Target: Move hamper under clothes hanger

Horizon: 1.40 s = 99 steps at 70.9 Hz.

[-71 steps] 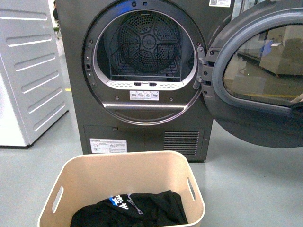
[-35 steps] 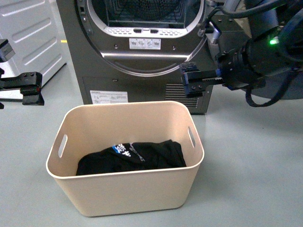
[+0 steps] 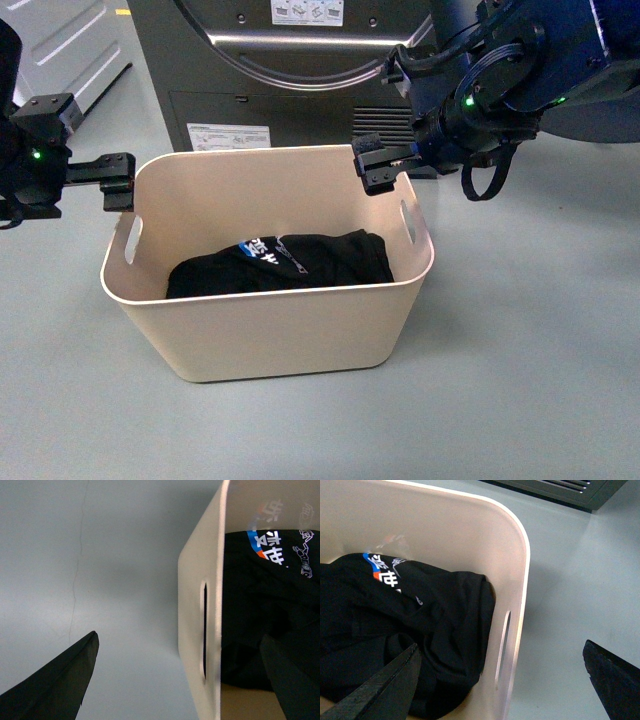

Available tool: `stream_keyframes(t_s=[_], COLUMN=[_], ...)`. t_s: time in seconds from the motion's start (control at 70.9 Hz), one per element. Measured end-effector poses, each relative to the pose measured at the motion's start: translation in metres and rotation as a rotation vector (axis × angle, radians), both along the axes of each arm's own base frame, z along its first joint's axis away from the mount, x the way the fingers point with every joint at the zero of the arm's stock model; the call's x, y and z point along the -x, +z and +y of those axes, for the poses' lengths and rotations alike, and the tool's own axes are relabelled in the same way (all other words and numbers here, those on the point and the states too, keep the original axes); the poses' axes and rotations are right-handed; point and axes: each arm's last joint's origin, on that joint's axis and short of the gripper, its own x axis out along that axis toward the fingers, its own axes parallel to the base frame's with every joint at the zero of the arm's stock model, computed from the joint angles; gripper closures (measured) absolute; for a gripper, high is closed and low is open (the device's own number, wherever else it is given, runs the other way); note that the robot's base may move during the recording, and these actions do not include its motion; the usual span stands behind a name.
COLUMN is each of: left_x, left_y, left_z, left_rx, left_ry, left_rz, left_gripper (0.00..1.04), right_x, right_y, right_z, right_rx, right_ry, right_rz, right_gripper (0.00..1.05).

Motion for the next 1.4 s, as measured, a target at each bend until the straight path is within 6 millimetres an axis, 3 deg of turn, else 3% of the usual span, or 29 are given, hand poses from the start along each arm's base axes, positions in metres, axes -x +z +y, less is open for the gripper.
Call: stream_keyframes(t_s=[0.31, 0.493, 0.663, 0.846, 1.156, 1.226, 1.396], left_x=[-0.003, 0.005, 0.007, 0.009, 0.010, 0.011, 0.015], left_y=[-0.015, -0.034, -0.037, -0.039, -0.037, -0.035, -0.026], left_z=[-0.022, -0.023, -0.022, -0.024, -0.027, -0.027, -0.028], left_rx=[0.030, 0.029, 0.018, 0.003, -0.025, -0.026, -0.015], left_ry=[-0.042, -0.037, -0.031, -0.030, -0.018, -0.013, -0.001], left_rz=[-0.011, 0.027, 0.019, -0.007, -0.018, -0.020, -0.031], left_gripper=[0.07, 0.07, 0.11, 0.50, 0.99, 1.01, 1.01], right_x=[-0.008, -0.004, -0.001, 0.002, 0.008, 0.009, 0.013], right_y=[-0.035, -0.047, -0.054, -0.057, -0.059, -0.056, -0.048], right_z=[-0.020, -0.019, -0.015, -0.009, 0.000, 0.001, -0.001], right_rx=[0.037, 0.045, 0.063, 0.112, 0.112, 0.089, 0.069], right_ry=[-0.063, -0.074, -0.091, -0.104, -0.079, -0.085, -0.104], right_rz=[0.061, 0.086, 0.096, 0.095, 0.105, 0.106, 0.107], right_gripper=[0.08, 0.08, 0.09, 0.46, 0.95, 1.02, 1.02])
